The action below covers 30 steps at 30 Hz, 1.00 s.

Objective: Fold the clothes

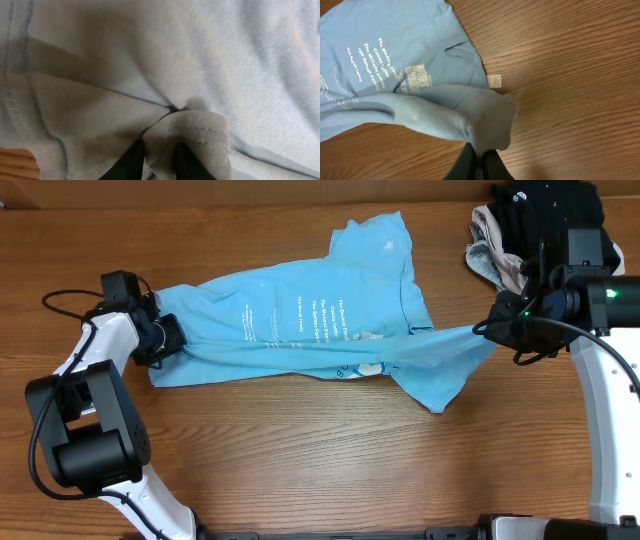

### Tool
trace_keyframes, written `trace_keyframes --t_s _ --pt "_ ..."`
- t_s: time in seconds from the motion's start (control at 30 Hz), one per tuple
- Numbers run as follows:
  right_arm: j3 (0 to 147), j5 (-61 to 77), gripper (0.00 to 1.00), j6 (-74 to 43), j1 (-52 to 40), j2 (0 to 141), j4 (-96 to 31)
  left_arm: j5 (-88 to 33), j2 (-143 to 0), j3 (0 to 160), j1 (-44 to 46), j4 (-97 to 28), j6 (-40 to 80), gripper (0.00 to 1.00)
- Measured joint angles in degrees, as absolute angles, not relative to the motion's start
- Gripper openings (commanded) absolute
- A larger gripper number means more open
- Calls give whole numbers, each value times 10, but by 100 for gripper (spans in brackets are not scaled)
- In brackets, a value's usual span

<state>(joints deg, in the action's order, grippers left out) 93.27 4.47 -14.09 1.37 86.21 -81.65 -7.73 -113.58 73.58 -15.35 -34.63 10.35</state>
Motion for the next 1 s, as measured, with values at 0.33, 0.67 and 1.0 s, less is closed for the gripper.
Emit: trace_keyframes --t_s 0.33,0.67,1.0 --pt "933 45 4 -138 14 862 -816 -66 -1136 736 -154 -342 100 4" --pt "933 44 4 -133 14 862 -816 -66 -1136 808 -154 -428 100 4" --pt "949 44 4 -87 14 862 -793 -63 -1136 1141 -154 -641 86 4"
